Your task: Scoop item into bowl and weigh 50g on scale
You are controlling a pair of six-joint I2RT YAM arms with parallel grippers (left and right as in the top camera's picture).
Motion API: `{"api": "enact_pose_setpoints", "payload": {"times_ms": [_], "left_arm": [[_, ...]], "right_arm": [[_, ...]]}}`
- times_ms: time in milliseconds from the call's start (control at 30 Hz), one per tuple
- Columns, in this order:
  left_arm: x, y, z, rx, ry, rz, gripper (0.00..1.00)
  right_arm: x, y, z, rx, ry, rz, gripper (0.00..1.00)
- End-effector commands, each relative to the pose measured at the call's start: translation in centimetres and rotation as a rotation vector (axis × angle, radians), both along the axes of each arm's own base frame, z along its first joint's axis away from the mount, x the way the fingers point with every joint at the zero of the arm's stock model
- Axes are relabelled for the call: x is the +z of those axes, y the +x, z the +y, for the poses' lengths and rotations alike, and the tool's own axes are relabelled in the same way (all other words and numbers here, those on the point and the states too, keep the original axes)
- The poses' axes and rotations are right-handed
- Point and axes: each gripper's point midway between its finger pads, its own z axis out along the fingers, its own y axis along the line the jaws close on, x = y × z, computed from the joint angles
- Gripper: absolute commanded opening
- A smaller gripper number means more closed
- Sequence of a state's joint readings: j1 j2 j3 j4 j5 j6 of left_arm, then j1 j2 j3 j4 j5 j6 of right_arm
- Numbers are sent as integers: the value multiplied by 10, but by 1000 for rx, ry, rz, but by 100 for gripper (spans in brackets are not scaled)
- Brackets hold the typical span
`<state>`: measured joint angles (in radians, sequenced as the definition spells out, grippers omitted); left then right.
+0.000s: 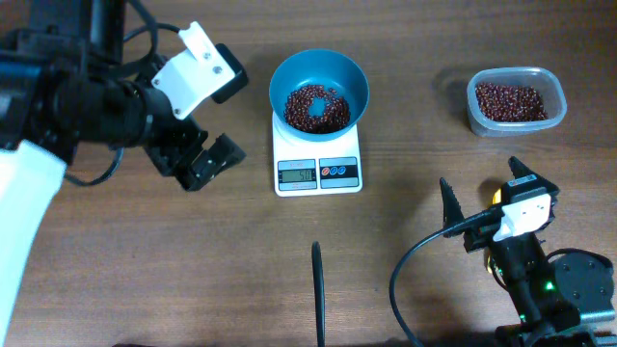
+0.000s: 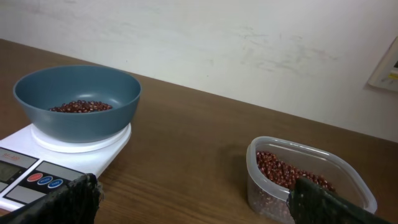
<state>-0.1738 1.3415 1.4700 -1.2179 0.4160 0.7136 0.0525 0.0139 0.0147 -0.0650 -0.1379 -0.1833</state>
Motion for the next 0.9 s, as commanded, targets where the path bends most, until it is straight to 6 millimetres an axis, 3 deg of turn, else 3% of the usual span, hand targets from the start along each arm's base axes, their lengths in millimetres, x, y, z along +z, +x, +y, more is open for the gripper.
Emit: {"api": "enact_pose_setpoints", "payload": {"times_ms": [0,100,233,333,433,533,633,767,867], "left_arm": [[20,-20,7,23,-5,-127,99],[15,-26,17,60,12,-243,99],[11,-7,46,482,-238,-283,99],[9,-11,70,658,-360,-331,99],[0,-27,85,701,-377,-455,99],[-25,-35,94,719,-398,-556,99],[-44,-34,93,690,-445,-680,99],[-71,-35,92,685,-456,-692,99],[-77,-39,88,670,-462,-700,99]], "right_arm": [[-2,0,0,-4,3,0,99],[-2,0,0,-4,3,0,99],[-2,0,0,-4,3,0,99],[-2,0,0,-4,3,0,99],[-2,0,0,-4,3,0,99],[-2,0,0,-4,3,0,99],[-2,0,0,-4,3,0,99],[-2,0,0,-4,3,0,99],[-2,0,0,-4,3,0,99]]}}
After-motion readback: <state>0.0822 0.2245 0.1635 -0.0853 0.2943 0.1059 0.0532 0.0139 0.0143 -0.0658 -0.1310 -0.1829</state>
